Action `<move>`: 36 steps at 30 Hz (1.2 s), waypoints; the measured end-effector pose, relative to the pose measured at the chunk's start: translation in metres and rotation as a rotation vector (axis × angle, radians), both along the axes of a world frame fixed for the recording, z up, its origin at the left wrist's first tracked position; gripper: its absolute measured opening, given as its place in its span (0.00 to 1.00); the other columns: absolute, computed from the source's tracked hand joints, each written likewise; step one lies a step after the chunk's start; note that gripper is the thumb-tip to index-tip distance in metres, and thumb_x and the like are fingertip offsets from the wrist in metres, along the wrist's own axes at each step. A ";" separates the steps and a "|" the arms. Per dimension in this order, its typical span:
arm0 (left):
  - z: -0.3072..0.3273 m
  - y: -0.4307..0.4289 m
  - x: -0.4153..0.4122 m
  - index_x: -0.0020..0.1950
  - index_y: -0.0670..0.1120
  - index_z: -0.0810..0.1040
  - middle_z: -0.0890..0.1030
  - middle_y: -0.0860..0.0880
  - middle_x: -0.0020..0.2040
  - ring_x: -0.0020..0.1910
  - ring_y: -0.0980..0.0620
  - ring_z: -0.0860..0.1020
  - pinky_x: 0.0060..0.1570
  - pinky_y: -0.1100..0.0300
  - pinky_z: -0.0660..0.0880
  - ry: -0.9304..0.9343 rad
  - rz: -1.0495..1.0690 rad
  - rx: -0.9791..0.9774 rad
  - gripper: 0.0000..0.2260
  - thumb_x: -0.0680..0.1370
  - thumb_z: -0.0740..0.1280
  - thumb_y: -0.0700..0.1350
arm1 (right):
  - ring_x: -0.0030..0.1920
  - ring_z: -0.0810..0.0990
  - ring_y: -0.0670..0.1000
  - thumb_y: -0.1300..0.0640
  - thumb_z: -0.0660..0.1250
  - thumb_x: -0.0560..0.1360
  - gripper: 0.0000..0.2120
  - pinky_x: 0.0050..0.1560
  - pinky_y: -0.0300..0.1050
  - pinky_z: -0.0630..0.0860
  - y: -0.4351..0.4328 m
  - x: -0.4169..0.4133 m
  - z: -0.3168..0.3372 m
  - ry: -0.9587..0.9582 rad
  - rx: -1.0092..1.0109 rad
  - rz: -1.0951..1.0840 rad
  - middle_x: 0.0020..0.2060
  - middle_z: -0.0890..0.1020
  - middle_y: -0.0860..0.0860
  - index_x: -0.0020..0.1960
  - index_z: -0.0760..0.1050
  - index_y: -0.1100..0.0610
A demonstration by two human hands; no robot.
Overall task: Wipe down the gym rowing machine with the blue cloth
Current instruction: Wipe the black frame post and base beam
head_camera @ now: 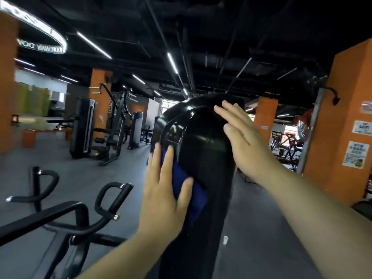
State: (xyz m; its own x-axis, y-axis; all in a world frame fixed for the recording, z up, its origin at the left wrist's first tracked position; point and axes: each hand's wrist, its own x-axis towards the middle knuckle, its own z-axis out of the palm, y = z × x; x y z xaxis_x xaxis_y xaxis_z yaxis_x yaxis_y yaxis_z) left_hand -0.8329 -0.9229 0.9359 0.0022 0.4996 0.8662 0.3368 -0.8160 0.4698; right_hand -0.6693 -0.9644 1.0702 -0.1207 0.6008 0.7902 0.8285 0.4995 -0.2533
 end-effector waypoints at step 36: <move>-0.068 0.041 -0.019 0.78 0.55 0.41 0.41 0.58 0.80 0.78 0.62 0.41 0.78 0.52 0.46 -0.216 -0.332 -0.376 0.35 0.76 0.48 0.69 | 0.79 0.56 0.52 0.53 0.51 0.81 0.22 0.78 0.55 0.43 0.010 -0.093 -0.032 -0.419 0.273 -0.506 0.76 0.66 0.52 0.71 0.72 0.54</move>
State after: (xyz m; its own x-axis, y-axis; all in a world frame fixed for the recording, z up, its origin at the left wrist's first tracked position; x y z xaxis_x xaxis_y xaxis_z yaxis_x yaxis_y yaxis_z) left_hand -0.8517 -0.8816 0.8681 0.0544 0.7778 0.6261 -0.0466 -0.6244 0.7797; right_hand -0.7624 -0.9540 1.0380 -0.2055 0.4510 0.8686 0.9759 0.0282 0.2163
